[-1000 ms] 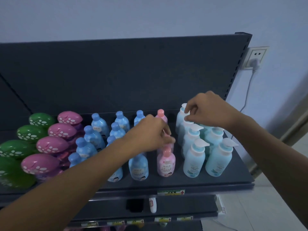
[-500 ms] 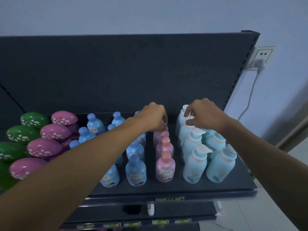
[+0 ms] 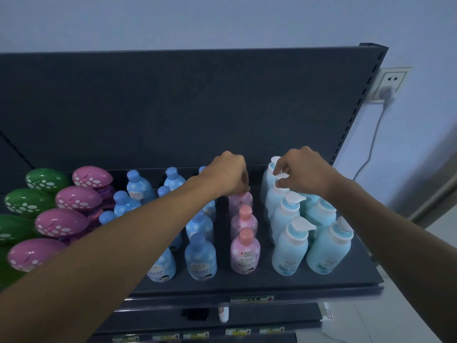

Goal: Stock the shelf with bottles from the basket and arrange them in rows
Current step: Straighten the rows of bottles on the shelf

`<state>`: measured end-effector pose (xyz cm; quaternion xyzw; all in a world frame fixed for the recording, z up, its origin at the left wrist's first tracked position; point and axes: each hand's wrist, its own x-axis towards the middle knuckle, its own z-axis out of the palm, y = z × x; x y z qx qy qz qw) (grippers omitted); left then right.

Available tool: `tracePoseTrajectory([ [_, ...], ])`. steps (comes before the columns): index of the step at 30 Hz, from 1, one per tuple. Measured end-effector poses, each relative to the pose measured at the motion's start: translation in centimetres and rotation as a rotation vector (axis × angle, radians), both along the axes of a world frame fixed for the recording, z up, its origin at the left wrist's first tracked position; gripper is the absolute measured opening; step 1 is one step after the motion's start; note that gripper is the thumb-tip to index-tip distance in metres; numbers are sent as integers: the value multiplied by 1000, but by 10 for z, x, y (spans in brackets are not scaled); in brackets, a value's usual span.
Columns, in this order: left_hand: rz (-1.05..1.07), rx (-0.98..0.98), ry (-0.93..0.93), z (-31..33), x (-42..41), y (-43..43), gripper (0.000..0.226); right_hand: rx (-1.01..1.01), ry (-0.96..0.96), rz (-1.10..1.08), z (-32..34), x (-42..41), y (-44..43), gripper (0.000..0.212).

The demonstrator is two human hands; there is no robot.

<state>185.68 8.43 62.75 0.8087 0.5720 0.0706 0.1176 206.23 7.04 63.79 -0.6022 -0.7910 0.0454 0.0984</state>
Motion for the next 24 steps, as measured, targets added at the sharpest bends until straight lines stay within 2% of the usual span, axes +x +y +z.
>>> tracePoseTrajectory([
  [11, -22, -2, 17, 5, -2, -13, 35, 5, 55, -40, 20, 10, -10, 35],
  [15, -20, 100, -21, 12, 3, -27, 25, 47, 82, -92, 41, 25, -35, 27],
  [19, -51, 123, -108, 17, 14, -47, 15, 82, 84, -149, 51, 45, -68, 21],
  [24, -97, 171, -194, 15, 29, -69, 14, 119, 100, -189, 44, 71, -86, 17],
])
